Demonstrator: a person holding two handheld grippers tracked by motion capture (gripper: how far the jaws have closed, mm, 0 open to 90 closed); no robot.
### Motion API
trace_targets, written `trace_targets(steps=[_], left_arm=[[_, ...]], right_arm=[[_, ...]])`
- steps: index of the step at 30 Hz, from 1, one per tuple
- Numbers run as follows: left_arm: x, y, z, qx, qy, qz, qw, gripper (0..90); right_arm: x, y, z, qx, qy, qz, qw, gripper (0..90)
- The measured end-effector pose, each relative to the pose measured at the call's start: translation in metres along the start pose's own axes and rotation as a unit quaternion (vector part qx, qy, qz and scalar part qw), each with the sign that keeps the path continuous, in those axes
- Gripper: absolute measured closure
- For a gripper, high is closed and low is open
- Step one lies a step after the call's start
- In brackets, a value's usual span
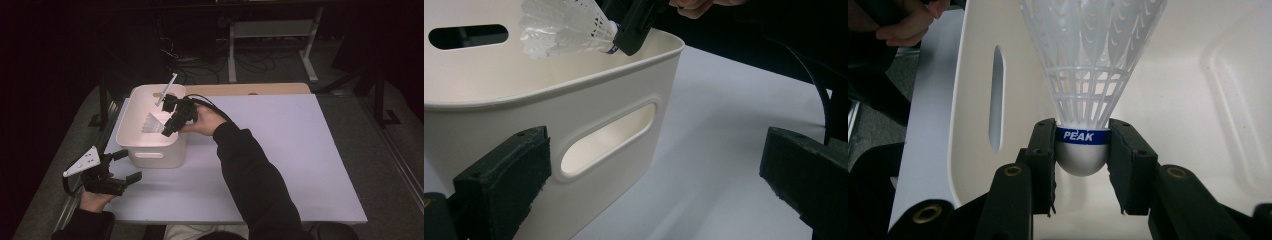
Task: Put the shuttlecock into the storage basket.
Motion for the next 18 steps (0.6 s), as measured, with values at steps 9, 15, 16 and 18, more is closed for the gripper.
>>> trace_targets(steps=[9, 15, 16, 18], left_arm=[[0.000, 0.000, 0.000, 0.000, 0.000, 0.000, 1.0000, 0.0], [0.000, 0.000, 0.000, 0.000, 0.000, 0.001, 1.0000, 0.0], [0.000, 0.000, 0.000, 0.000, 0.000, 0.001, 1.0000, 0.0], [0.000, 0.000, 0.000, 0.000, 0.000, 0.000, 1.0000, 0.0]], right_arm=[[0.002, -0.001, 0.000, 0.004, 0.002, 0.000, 1.0000, 56.0], [-0.003, -0.001, 0.000, 0.008, 0.006, -0.004, 0.9999, 48.7], [-0.004, -0.002, 0.000, 0.010, 0.006, -0.006, 0.9999, 47.4], [-0.008, -0.002, -0.001, 0.012, 0.013, -0.010, 0.9998, 42.7]])
Point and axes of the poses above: each handheld gripper's, and its own axes: x roughly forward along the jaws, y roughly out of its underside, z roughly to its left, the point moved 8 cm from there along x, roughly forward along the jaws, and after that the axes turned 5 degrees about y, right-handed, at the moved point
